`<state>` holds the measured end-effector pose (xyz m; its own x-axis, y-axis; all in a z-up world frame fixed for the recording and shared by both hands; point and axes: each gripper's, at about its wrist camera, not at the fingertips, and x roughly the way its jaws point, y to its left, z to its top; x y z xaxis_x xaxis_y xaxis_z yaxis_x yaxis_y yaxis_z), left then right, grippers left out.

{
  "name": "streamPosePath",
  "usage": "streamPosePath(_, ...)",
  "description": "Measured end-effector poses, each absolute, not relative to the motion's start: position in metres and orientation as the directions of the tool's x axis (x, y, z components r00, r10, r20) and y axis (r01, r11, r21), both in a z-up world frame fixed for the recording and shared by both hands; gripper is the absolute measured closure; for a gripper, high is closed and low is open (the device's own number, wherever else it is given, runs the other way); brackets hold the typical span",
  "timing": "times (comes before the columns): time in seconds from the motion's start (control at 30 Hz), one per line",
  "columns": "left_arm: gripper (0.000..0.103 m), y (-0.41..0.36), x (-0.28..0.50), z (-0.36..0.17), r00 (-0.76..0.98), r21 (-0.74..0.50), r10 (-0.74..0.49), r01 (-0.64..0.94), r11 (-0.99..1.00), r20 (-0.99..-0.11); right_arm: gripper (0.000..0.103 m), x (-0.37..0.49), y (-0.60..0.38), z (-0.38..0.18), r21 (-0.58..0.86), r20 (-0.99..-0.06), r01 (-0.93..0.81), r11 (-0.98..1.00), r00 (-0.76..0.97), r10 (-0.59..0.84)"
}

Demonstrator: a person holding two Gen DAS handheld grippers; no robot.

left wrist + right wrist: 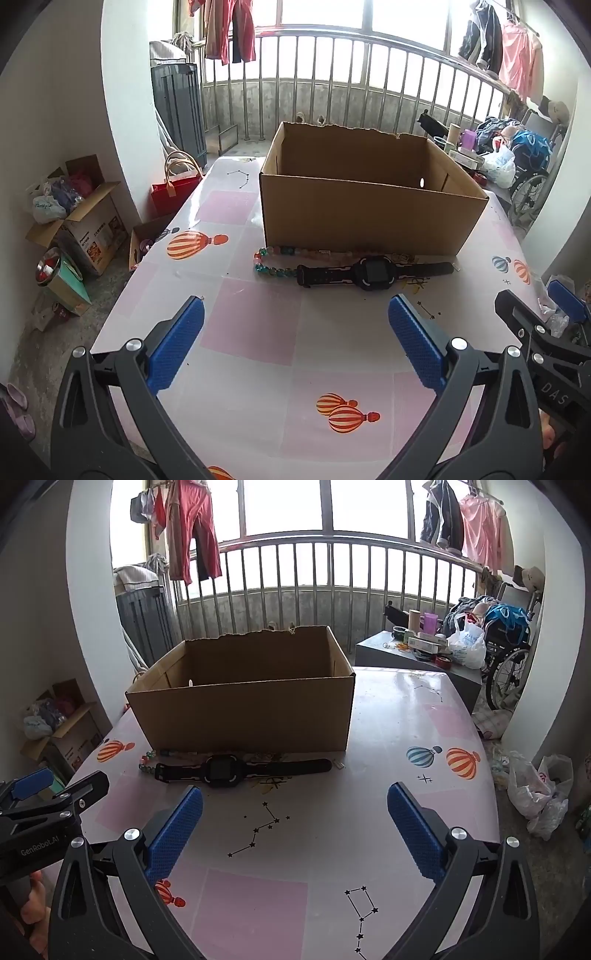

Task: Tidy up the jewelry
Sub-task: 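Move both tools toward the black smartwatch in front of the box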

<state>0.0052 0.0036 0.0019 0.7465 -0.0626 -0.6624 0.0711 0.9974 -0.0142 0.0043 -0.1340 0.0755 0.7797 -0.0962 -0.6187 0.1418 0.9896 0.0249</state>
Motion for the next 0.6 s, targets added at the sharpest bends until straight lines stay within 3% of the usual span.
streamPosePath(0.1, 0.007, 0.008, 0.008, 0.008, 0.743, -0.064, -0.105, 0.083, 0.994, -0.662, 0.005, 0.003, -0.137, 0.076, 0.045, -0.615, 0.157, 0.986, 0.782, -0.097)
streamPosePath(0.2, 0.007, 0.006, 0.013, 0.011, 0.736, -0.033, -0.098, 0.102, 0.994, -0.669, 0.005, 0.001, -0.137, 0.073, 0.095, -0.628, 0.150, 0.984, 0.776, -0.057)
streamPosePath(0.6, 0.007, 0.006, 0.022, 0.001, 0.725, -0.035, -0.089, 0.089, 0.995, -0.683, 0.005, -0.003, -0.127, 0.071, 0.061, -0.614, 0.115, 0.991, 0.788, -0.054)
